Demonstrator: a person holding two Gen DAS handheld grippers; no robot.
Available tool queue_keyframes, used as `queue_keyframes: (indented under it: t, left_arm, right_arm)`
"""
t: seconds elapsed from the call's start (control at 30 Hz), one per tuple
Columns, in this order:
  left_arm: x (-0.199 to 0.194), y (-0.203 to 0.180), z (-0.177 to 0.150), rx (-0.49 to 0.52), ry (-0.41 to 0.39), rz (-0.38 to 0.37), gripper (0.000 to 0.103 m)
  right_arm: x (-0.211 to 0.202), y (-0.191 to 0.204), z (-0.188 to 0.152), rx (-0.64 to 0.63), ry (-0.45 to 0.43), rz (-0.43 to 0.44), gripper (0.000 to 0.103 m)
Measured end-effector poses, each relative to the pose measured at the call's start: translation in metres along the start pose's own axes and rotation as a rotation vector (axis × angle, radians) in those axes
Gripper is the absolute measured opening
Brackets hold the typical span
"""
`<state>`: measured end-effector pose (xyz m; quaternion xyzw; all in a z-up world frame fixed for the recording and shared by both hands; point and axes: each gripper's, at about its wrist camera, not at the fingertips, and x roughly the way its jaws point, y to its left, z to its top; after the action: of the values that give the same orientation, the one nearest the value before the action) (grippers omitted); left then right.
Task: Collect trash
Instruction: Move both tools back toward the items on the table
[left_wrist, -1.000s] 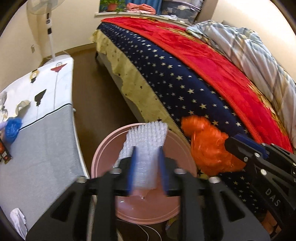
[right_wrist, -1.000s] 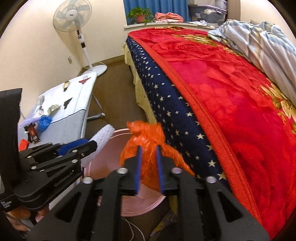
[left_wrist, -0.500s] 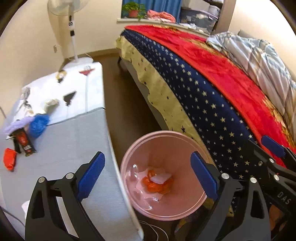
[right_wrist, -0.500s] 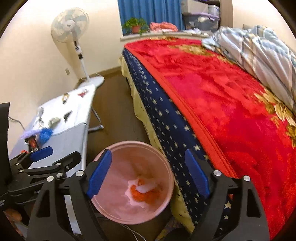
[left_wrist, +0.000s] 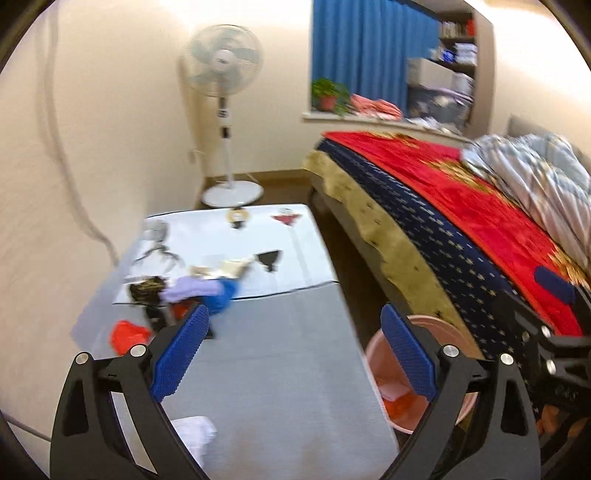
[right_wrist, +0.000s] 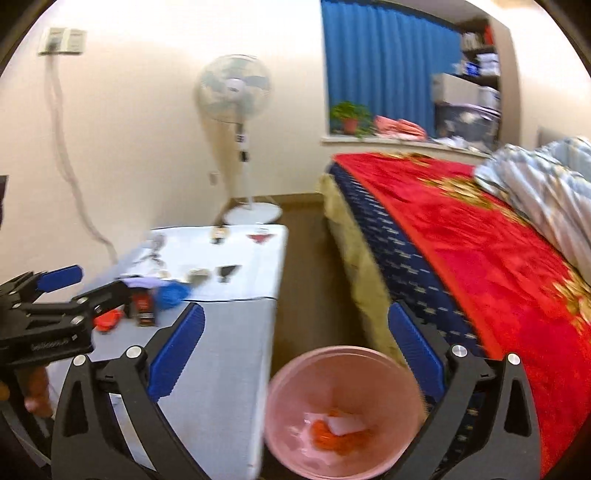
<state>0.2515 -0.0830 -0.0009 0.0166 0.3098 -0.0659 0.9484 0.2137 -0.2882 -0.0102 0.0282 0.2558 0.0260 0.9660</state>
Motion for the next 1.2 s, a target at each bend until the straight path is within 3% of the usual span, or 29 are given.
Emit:
queue_keyframes:
  t: [0.23, 0.43, 0.8, 1.2]
  left_arm:
    - [-0.007, 0.06, -0.011, -0.084, -0.014, 0.113, 0.091]
    - [0.003, 0.094, -0.024, -0.092, -0.015, 0.216, 0.091]
    - [0.032, 0.125, -0.017, -0.141, -0.02, 0.246, 0.091]
    - [0.049, 0.186, -0.013, -0.27, -0.046, 0.364, 0.091]
  right_arm:
    - [0.004, 0.063, -0.004, -0.094, -0.016, 0.129, 0.098]
    - [0.018, 0.088, -0.011, -0.13, 0.004, 0.149, 0.098]
    - [0.039, 0.098, -0.009, -0.117, 0.025, 0.132, 0.098]
    - [0.085, 0.104, -0.017, -0.078, 0.085, 0.077, 0.098]
